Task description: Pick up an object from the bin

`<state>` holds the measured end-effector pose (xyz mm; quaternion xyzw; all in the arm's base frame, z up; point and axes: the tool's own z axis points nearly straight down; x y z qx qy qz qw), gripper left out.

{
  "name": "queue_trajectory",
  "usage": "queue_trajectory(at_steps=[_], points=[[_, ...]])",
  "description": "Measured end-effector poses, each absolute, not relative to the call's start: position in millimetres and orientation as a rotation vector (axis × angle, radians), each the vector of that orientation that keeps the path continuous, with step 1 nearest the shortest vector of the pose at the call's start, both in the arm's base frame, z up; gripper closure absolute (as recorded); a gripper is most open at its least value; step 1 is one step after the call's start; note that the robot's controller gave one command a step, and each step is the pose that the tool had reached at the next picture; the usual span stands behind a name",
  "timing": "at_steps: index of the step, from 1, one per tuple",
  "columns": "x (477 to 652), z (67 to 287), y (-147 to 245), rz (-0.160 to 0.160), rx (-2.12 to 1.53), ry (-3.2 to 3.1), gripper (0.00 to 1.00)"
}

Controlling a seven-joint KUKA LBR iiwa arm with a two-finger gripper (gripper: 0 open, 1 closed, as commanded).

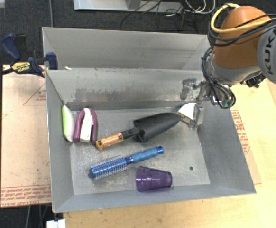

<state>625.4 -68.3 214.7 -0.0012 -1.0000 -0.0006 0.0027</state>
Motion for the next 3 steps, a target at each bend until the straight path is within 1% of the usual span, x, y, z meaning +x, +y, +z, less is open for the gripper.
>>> queue_trajectory(at_steps=[1, 2, 3], points=[[626.9, 220, -68, 0.000, 0.000, -3.144, 0.00], [632.7, 111, -29, -0.002, 0.043, -3.143, 0.00], [634.1, 90, -22, -0.002, -0.068, -3.146, 1.00]])
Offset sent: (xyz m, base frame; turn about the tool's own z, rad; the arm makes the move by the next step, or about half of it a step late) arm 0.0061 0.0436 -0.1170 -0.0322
